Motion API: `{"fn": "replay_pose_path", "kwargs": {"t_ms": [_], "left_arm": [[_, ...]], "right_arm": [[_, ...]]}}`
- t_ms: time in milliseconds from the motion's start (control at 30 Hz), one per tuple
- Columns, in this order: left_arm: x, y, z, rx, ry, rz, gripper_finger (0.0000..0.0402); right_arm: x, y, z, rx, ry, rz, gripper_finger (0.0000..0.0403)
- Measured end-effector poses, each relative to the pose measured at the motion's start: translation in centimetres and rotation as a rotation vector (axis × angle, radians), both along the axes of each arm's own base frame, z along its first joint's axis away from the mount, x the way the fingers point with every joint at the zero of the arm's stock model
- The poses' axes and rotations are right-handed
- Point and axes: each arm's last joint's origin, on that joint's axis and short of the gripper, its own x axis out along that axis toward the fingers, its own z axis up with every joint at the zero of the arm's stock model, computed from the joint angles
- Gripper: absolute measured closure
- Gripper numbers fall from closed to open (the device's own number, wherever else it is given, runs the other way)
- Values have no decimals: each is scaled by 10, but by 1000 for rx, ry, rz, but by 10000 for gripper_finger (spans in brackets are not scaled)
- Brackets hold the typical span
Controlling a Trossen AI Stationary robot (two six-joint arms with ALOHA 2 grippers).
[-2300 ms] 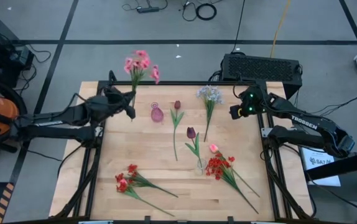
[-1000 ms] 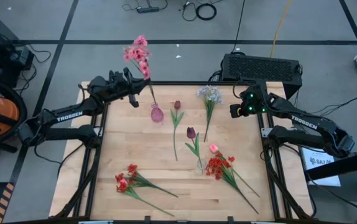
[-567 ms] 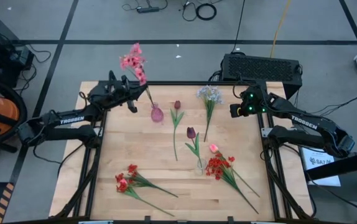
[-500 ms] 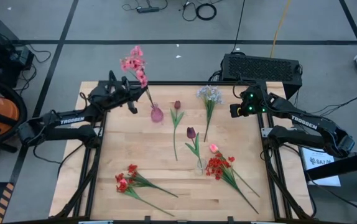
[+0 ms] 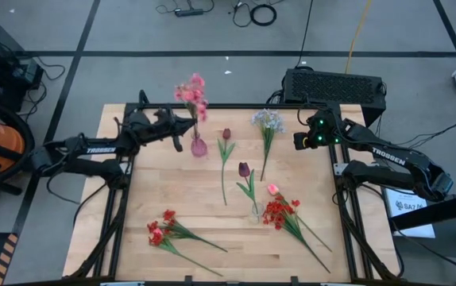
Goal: Sort flowers into vase by color
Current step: Put the pink flowers into the violet flower vase
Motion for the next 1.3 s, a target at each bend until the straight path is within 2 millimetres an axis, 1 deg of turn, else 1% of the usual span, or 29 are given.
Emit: {"fn": "replay_pose_path", "kwargs": {"t_ms": [200,400,633,900,1033,1300], "left_arm": [[8,-4,-9,7,45,-31,400],[10,-5,-14,-23,61,-39,396],[10,-4,-14,-41,56,-34,354],[10,-3,-14,-43,54,5,323],[9,-2,-14,-99,38,8,307],[8,-2,-11,-110,22,11,259]], "right_arm": [[0,0,0,0,0,-1,403],[0,0,0,1,0,-1,403],[0,0,0,0,0,-1,403],[0,0,0,2,0,-1,403],[0,0,0,8,-3,-9,403],[0,0,0,9,-3,-9,403]]}}
